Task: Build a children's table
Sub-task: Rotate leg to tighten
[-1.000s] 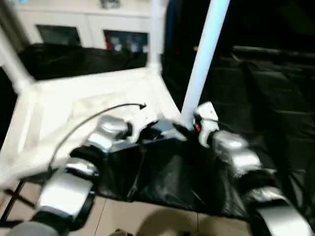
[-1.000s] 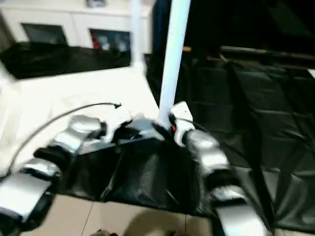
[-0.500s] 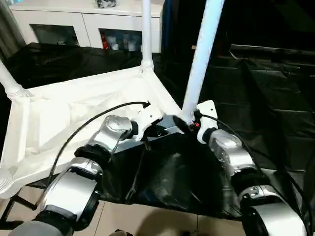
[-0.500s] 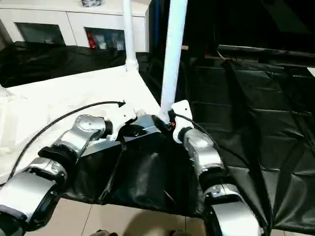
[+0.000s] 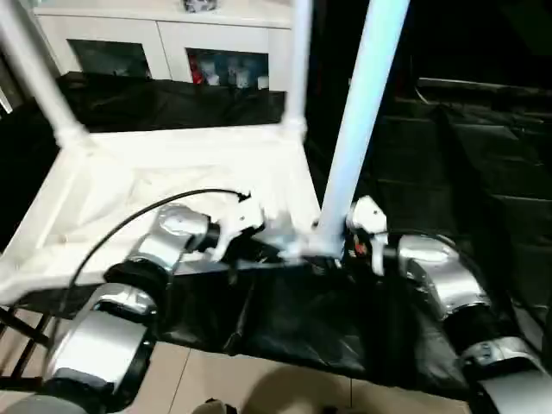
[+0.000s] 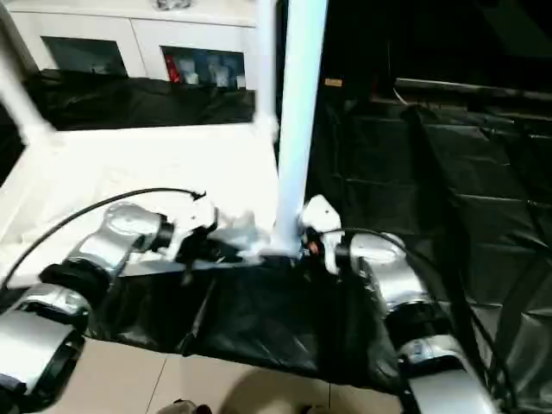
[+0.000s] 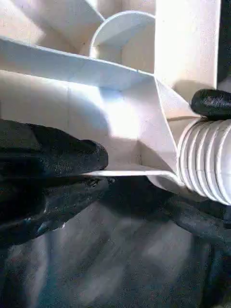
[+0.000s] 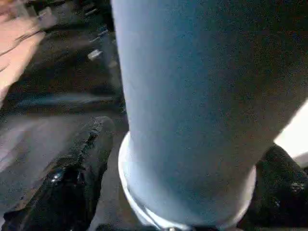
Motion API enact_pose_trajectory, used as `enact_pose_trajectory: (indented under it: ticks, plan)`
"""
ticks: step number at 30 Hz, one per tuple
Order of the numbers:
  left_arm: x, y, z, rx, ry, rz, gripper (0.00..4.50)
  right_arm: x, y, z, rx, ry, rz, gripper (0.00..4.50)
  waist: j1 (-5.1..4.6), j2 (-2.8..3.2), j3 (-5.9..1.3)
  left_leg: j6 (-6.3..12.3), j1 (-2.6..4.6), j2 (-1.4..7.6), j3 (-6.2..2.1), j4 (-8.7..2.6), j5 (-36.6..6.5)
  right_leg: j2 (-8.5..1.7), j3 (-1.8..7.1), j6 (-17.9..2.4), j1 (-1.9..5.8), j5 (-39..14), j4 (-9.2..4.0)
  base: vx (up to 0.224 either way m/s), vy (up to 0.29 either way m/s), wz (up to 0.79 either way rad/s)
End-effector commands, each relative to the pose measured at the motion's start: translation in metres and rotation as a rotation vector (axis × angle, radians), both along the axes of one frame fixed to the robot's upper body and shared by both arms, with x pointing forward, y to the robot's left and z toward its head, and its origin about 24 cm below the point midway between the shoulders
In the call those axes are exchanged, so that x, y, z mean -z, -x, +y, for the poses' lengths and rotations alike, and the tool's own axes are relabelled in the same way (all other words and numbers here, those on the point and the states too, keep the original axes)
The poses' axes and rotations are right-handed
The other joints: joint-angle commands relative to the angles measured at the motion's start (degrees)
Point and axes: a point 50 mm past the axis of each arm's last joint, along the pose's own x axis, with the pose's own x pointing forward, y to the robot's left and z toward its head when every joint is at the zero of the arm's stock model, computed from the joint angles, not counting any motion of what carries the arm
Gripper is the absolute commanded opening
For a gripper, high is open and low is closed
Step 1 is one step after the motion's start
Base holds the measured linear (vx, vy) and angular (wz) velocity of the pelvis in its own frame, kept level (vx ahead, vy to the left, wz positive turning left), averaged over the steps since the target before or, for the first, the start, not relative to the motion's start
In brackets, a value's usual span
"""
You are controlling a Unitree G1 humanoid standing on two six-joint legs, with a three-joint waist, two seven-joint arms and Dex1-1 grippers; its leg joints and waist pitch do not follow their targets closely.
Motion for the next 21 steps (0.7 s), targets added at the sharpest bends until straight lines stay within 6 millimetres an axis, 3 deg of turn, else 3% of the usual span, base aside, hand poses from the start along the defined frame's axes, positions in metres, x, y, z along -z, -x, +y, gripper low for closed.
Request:
enact_pose_trajectory:
  ticks: [1, 7, 13, 16, 17, 18, 21]
  plan:
    - [-0.008, -0.001, -0.007, 0.059, 0.006, -0.034, 0.0, 0.003, 0.007, 0.008, -0.097, 0.016, 0.025, 3.46, -0.02, -0.2, -4.12, 1.72, 1.69, 2.09, -0.79, -4.54, -20.7, -2.91, 2.01, -14.35, 2.49, -17.42, -3.68, 0.0, 0.0, 0.0]
    - [-0.01, -0.001, -0.003, 0.061, 0.009, -0.025, 0.0, 0.002, 0.008, 0.009, -0.114, 0.0, 0.036, 2.89, 0.29, -0.12, -4.37, 2.3, 1.47, 2.04, -0.73, -4.29, -17.46, -2.95, 2.0, -15.19, 2.71, -13.97, -3.18, 0.0, 0.0, 0.0]
    - [-0.01, -0.002, -0.001, 0.032, 0.028, -0.011, 0.0, 0.005, 0.013, 0.012, -0.109, -0.043, 0.073, 2.74, 0.5, -0.07, -4.36, 2.39, 1.54, 2.05, -0.73, -4.31, -17.69, -2.93, 1.97, -14.86, 2.73, -14.65, -3.29, 0.0, 0.0, 0.0]
    - [-0.01, -0.006, -0.007, -0.03, 0.031, -0.041, 0.0, 0.01, 0.01, 0.017, -0.007, -0.069, 0.073, 2.73, 0.7, -0.01, -4.33, 2.04, 1.63, 2.12, -0.73, -4.37, -18.07, -2.94, 1.97, -14.76, 2.6, -15.07, -3.35, 0.0, 0.0, 0.0]
    - [-0.008, -0.012, -0.011, -0.11, 0.005, -0.09, 0.0, 0.014, 0.004, 0.019, 0.102, -0.059, 0.063, 2.73, 0.64, -0.05, -4.22, 1.24, 1.6, 2.06, -0.79, -4.46, -18.83, -2.99, 1.96, -14.22, 2.56, -16.79, -3.44, 0.0, 0.0, 0.0]
    - [-0.008, -0.012, -0.011, -0.11, 0.005, -0.09, 0.0, 0.014, 0.004, 0.019, 0.102, -0.059, 0.063, 2.73, 0.55, 0.03, -4.11, 0.78, 1.6, 2.07, -0.87, -4.54, -19.35, -3.04, 1.97, -13.86, 2.44, -17.86, -3.52, 0.0, 0.0, 0.0]
    - [-0.004, -0.021, -0.027, -0.265, -0.005, -0.148, 0.0, 0.022, -0.012, 0.028, 0.37, -0.034, 0.012, 2.72, -0.49, 0.11, -3.6, -1.8, 2.23, 1.71, -1.19, -4.63, -23.51, -3.16, 1.84, -11.43, 1.76, -26.02, -4.42, 0.0, 0.0, 0.0]
